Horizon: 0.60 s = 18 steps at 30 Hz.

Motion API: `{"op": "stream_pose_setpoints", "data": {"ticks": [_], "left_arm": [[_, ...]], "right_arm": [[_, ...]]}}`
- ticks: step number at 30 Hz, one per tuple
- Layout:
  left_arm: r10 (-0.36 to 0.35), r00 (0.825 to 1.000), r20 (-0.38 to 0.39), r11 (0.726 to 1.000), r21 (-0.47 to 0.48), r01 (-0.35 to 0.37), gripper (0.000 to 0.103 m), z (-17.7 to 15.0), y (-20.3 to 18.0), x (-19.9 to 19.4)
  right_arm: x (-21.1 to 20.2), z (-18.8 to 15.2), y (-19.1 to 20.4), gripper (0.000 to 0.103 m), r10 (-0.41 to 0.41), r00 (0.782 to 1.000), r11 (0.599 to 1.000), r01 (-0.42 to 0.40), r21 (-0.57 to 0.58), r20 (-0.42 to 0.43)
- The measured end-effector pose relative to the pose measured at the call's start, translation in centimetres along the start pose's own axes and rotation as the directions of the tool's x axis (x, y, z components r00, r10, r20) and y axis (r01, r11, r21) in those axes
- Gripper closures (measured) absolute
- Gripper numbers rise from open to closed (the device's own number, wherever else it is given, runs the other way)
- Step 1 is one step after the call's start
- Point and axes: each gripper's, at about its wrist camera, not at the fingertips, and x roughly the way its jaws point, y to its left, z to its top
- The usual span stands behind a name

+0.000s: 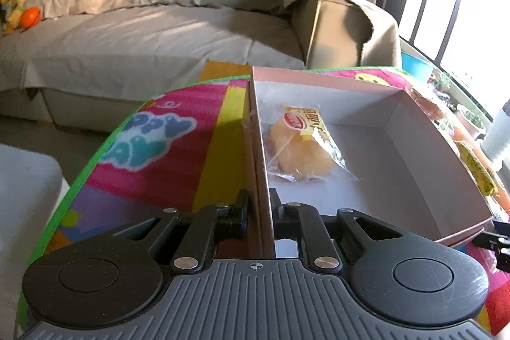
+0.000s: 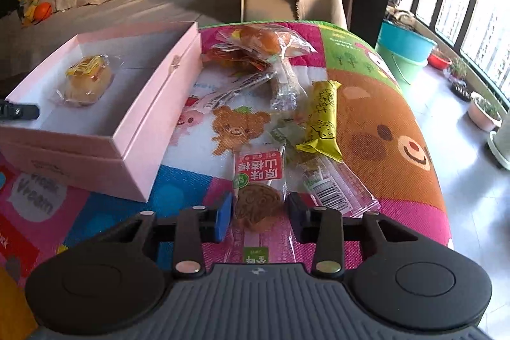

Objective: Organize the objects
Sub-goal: 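Move the right tool to the hawthorn snack packet and grasp it, then carry the hawthorn packet with the right tool and release it into the box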

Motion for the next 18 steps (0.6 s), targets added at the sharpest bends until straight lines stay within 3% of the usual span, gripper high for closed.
{"op": "stream_pose_setpoints", "data": {"ticks": [10,18], "left_arm": [[-0.015,1.0,0.005,1.0,0.007,0.015,0.086,1.3,-0.1,1.0],[0.013,1.0,-0.007,0.995,0.103,-0.013,0.077,0.5,-0.6,-0.8]], "right_arm": [[0.0,-0.5,-0.2,0.064,0.011,0.999,1.0,-0.012,0.018,0.035],[0.1,-0.8,-0.2,0.063,0.008,0.999,1.0,-0.01,0.022,0.051]]}}
